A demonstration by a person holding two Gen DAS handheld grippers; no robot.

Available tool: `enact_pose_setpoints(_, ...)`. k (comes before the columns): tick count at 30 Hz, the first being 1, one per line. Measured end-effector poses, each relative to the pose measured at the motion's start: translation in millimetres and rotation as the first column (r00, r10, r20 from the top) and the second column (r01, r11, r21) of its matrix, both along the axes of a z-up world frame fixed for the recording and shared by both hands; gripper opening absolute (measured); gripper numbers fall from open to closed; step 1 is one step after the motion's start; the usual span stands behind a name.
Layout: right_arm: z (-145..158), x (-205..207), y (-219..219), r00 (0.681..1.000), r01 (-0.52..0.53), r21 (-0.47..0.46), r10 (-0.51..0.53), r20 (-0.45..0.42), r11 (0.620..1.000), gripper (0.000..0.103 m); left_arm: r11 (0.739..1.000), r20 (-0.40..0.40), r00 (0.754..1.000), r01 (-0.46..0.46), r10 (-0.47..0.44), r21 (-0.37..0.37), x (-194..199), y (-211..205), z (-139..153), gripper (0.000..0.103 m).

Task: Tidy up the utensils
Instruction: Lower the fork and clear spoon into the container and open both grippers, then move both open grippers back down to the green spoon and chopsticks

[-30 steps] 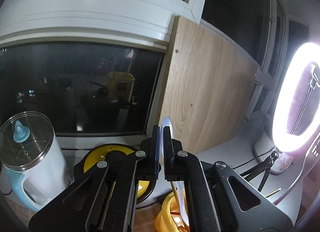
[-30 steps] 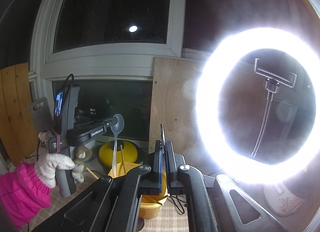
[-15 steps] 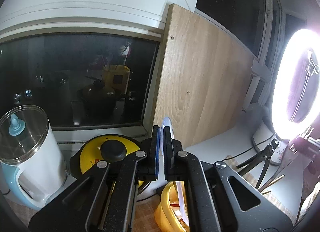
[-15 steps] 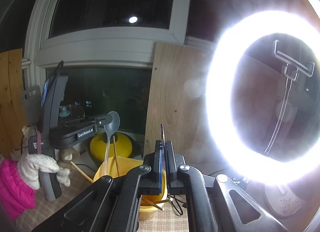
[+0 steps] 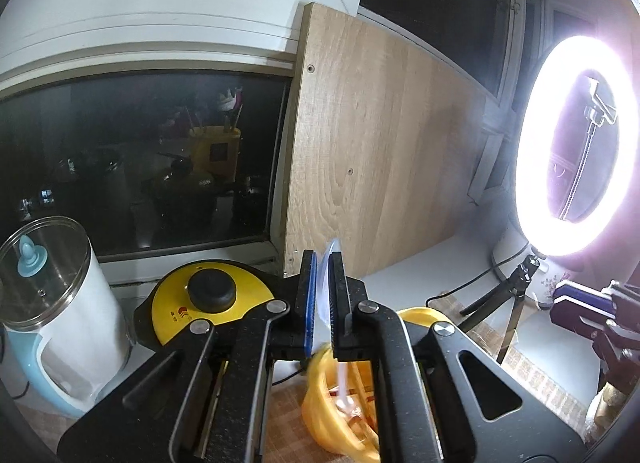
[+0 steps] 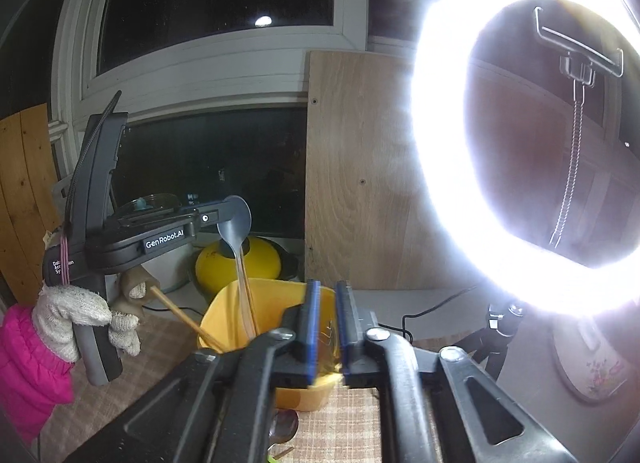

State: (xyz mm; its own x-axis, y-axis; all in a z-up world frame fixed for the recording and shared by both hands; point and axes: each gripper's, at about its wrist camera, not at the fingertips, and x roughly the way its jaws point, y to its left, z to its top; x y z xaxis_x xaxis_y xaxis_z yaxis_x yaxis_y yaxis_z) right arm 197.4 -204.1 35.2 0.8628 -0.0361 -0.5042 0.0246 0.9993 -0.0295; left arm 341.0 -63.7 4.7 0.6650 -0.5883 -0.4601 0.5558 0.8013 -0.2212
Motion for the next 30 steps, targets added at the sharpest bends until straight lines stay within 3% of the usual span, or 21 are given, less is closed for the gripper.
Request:
enact_pose_setpoints(19,10.4,-43.3,-7.1,0.999,-0.033,0.045,0.033,0.017,0.998,0.022,1.000,0.004,1.000,-0.018,0.018,0.012,-29.7,12.4,20.2,0.005)
enact_pose_setpoints(30,15.7,-85.0,-32.5,0.999,-0.026,0.102,0.024,0.028,0.994,0.032,0.999,0.042,0.999,-0.033,0.033,0.016,-86.1,27.6,50.2,0.009)
